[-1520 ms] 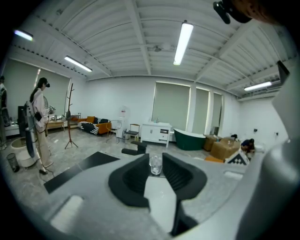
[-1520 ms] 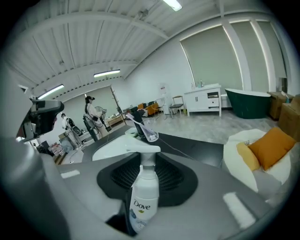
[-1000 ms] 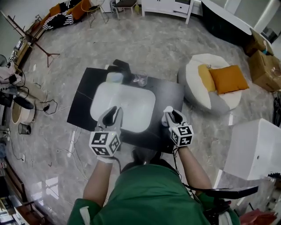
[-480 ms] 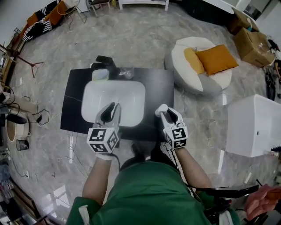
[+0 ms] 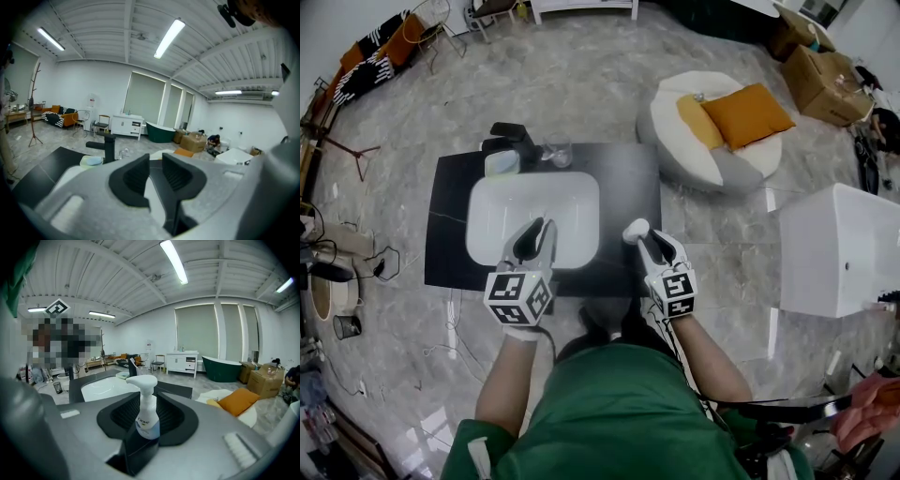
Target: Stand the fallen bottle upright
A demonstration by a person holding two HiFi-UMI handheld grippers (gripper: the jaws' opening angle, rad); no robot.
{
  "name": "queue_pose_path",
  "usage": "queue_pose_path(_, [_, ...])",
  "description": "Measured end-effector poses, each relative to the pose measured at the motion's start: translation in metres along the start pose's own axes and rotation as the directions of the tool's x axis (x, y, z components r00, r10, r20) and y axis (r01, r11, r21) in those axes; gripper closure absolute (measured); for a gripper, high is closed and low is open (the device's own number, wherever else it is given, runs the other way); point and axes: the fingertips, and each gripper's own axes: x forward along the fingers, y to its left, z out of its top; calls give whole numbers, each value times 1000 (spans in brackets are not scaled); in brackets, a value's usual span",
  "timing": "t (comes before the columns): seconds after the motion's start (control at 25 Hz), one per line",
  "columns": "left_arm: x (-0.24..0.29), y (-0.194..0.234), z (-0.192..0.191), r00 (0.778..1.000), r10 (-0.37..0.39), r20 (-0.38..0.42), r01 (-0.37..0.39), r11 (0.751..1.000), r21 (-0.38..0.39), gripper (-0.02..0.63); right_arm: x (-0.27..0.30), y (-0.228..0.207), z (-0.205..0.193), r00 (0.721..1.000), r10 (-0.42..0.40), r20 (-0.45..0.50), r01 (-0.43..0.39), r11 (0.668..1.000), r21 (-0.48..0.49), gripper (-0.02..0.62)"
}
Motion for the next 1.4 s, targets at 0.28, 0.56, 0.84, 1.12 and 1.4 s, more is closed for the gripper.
queue_pose_path(0.28, [-2, -3, 4, 1000, -8, 15, 8, 1000, -6, 525, -19, -23, 5, 998, -52, 46, 50, 998, 43, 491])
queue_pose_path(0.56, [-9, -5, 19, 998, -10, 55, 10, 1000, -3, 525, -37, -62, 49, 981, -162, 111, 151, 984, 98, 495])
queue_pose_path(0.84, [-25, -3, 43, 995, 34, 94, -41, 996, 75, 528, -50, -55, 112, 969, -147, 201, 131, 987, 91, 550])
queue_pose_path(1.12, [-46, 7, 73, 983, 81, 166, -105, 985, 139, 528, -57, -37, 167, 958, -136, 254, 140, 990, 2, 572])
queue_pose_path(1.4, [-68, 14, 117, 956, 131, 262, -206, 938, 280, 528, -72, -26, 227, 927, -91, 363, 115, 992, -44, 574])
